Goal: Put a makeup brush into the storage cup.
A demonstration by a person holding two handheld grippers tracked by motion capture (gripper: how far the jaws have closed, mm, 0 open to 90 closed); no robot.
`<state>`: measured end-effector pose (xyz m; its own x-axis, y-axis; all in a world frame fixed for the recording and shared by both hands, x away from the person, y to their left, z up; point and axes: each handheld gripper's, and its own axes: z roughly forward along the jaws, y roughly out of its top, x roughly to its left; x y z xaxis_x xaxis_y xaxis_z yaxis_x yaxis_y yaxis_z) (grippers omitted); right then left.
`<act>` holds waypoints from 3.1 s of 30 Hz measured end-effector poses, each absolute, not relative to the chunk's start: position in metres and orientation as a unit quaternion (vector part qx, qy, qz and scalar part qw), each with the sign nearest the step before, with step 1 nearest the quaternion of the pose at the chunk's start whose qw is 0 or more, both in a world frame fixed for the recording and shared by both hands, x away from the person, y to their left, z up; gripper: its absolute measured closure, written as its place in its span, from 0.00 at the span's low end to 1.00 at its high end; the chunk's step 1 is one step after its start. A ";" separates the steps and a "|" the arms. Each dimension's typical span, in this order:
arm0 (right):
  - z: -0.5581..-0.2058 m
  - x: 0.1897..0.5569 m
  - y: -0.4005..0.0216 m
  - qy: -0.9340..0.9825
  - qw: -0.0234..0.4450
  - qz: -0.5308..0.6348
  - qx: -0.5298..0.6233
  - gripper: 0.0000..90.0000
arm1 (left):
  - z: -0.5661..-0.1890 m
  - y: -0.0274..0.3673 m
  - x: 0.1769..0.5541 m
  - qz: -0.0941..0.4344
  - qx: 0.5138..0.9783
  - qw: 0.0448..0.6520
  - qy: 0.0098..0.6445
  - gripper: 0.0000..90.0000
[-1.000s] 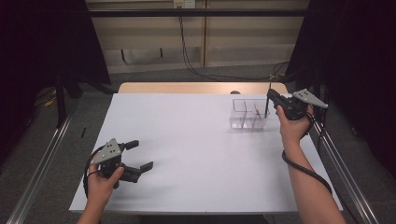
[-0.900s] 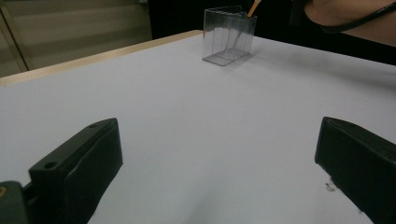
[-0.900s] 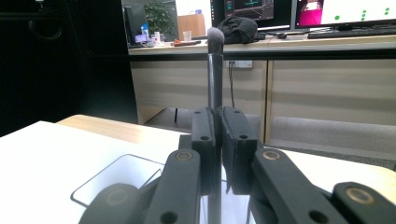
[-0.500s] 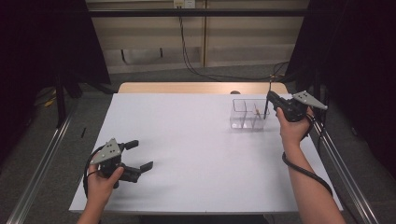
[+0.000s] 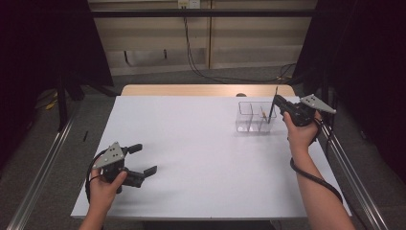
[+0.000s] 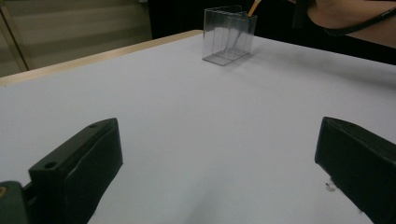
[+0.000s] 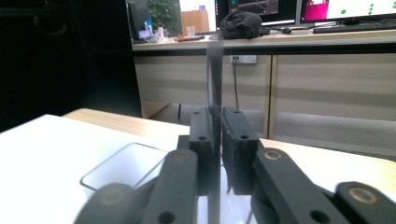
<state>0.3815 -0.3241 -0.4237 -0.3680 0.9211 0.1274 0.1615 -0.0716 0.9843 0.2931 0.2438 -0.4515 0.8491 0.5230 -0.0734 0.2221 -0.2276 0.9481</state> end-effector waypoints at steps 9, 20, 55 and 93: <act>-0.423 0.379 -0.317 0.600 0.325 0.578 0.447 0.66 | -0.451 0.245 0.293 0.133 0.772 0.572 0.242 0.01; -0.421 0.378 -0.315 0.608 0.317 0.575 0.446 0.41 | -0.451 0.245 0.293 0.134 0.773 0.572 0.241 0.01; -0.420 0.355 -0.308 0.667 0.280 0.576 0.380 0.07 | -0.450 0.245 0.292 0.135 0.771 0.574 0.241 0.01; -0.427 0.336 -0.304 0.684 0.267 0.570 0.368 0.05 | -0.450 0.244 0.292 0.134 0.768 0.577 0.243 0.01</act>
